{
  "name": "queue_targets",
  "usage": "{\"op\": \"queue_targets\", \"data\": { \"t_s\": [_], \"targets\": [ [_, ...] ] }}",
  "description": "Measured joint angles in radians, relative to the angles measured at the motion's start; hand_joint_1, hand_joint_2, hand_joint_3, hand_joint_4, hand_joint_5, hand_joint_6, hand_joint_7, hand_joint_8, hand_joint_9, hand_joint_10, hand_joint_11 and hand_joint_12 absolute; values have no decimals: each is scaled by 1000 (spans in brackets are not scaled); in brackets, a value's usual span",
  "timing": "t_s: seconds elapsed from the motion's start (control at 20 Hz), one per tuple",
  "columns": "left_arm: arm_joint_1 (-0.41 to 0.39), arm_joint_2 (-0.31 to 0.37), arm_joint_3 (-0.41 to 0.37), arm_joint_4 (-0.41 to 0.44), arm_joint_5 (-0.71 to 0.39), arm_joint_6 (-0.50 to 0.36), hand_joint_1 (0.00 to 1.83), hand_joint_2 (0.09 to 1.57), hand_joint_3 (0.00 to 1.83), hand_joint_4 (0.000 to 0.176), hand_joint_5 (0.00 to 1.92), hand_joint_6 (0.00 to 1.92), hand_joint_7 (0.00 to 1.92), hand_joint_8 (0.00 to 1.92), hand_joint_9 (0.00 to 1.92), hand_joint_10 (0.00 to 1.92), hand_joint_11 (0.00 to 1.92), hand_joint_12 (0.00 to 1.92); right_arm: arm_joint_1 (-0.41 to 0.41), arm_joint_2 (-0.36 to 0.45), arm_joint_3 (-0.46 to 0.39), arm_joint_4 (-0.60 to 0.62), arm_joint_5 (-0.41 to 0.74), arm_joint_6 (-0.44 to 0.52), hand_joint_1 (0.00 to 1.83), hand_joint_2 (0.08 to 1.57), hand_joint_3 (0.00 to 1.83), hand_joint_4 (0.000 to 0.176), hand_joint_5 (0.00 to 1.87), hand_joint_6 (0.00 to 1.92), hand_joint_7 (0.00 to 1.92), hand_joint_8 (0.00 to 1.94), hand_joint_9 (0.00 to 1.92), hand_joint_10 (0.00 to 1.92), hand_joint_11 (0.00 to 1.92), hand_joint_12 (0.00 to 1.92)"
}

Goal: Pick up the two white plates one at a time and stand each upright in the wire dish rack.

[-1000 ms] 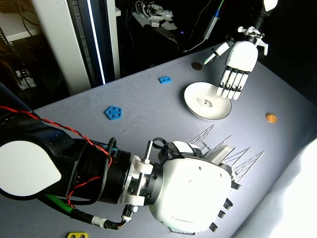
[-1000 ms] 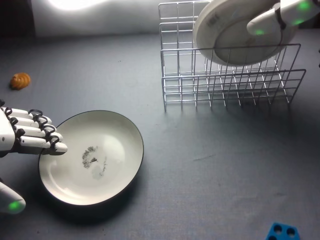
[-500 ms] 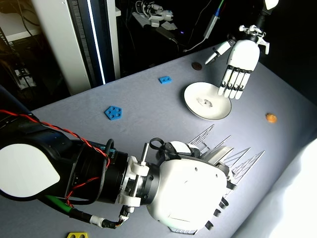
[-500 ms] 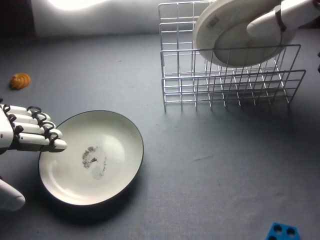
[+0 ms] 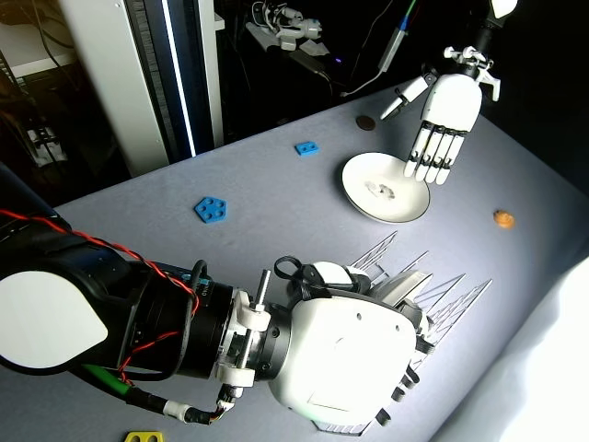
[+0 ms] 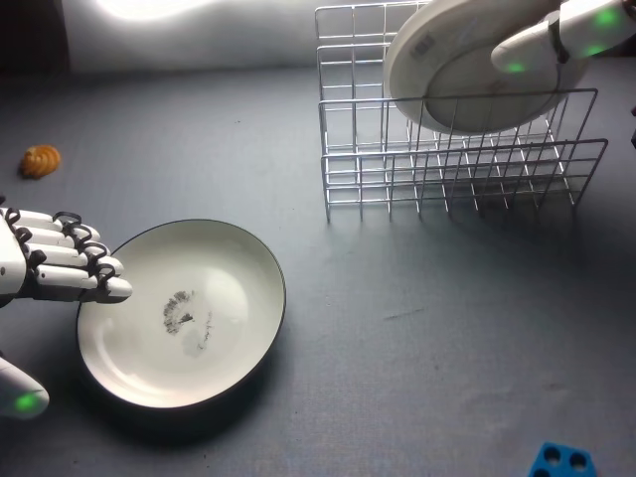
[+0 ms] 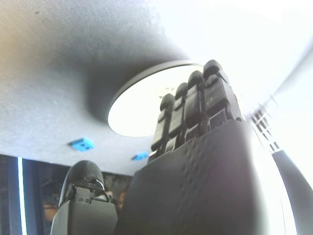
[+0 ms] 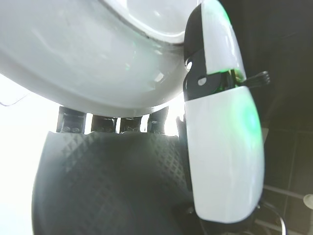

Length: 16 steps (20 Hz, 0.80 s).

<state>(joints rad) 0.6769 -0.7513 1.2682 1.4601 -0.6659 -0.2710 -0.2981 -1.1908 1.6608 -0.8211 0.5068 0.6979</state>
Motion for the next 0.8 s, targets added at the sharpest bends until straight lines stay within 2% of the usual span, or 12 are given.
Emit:
{"op": "queue_targets", "data": {
  "t_s": [0.15, 0.25, 0.3, 0.35, 0.4, 0.45, 0.55, 0.6, 0.65, 0.7, 0.75, 0.8],
  "targets": [
    [0, 0, 0, 2, 0, 0, 0, 1079, 4, 0, 17, 3, 3, 1, 0, 0, 0, 0, 0, 1, 0, 0, 1, -2, 1233, 1081, 0, 29, 1037, 917, 1106, 771, 1239, 27, 799, 929],
    [0, 0, 0, 2, 0, 0, 0, 1075, 2, 0, 43, 13, 20, 8, 1, 0, 0, 0, 0, 1, 0, -1, 1, -1, 1235, 1079, 0, 22, 1062, 905, 1082, 779, 1211, 7, 773, 875],
    [0, 0, 0, 3, 0, 0, 0, 1074, 1, 0, 53, 16, 27, 10, 6, 2, 0, 0, 0, 1, 0, -2, 0, 8, 1220, 1109, 7, 17, 1003, 1005, 994, 914, 1140, 4, 677, 859],
    [0, 0, 0, 3, 0, 0, 0, 1070, 0, 0, 45, 12, 24, 8, 5, 2, 0, 0, 0, 1, 0, 2, -2, 17, 1068, 1110, 2, 0, 714, 529, 838, 394, 970, 0, 535, 852],
    [0, 0, 0, 2, 0, 0, 0, 1069, 0, 0, 45, 10, 28, 9, 8, 3, 0, 0, 0, 3, 1, 6, -7, 32, 1081, 1090, 1, 0, 756, 276, 908, 152, 969, 7, 557, 811],
    [0, 0, 0, 3, 0, 0, 0, 1072, 1, 0, 52, 11, 27, 7, 4, 1, 0, 0, 0, 5, 1, 4, -7, 48, 1239, 1065, 0, 3, 1088, 830, 1107, 686, 1180, 53, 759, 777],
    [0, 0, -3, 3, 1, 0, 0, 1070, 0, 0, 37, 4, 13, 1, 0, 0, 0, 0, 0, 4, 1, 10, -7, 61, 1242, 1067, 1, 11, 1089, 862, 1102, 732, 1194, 42, 758, 775],
    [0, 1, -5, 2, 0, 0, 0, 1075, 2, 0, 49, 8, 22, 5, 4, 2, 0, 0, 0, 4, 1, 13, -6, 61, 1358, 1056, 4, 0, 1082, 851, 1144, 702, 1037, 743, 787, 781],
    [0, 1, -5, 4, -2, 0, 0, 1074, 1, 0, 59, 12, 28, 7, 7, 3, 0, 0, 0, 4, 2, 15, -10, 61, 1262, 1073, 0, 0, 1052, 887, 1117, 761, 1062, 488, 777, 800],
    [0, 1, -5, 7, 0, 0, 0, 1076, 2, 0, 66, 14, 36, 10, 15, 6, 0, 0, 0, 4, 4, 14, -9, 62, 1244, 1072, 0, 20, 1059, 879, 1117, 756, 1141, 273, 784, 807],
    [0, 2, -5, 10, 1, 0, 0, 1070, 0, 0, 41, 2, 18, 1, 2, 0, 0, 0, 0, 4, 4, 14, -9, 62, 1230, 1090, 3, 25, 1014, 946, 1076, 830, 1163, 186, 757, 817],
    [0, 2, -5, 10, 0, 0, 0, 1069, 0, 0, 24, 0, 9, 0, 0, 0, 0, 0, 0, 4, 4, 14, -10, 62, 1232, 1089, 0, 17, 1012, 911, 1091, 843, 1205, 148, 779, 869]
  ]
}}
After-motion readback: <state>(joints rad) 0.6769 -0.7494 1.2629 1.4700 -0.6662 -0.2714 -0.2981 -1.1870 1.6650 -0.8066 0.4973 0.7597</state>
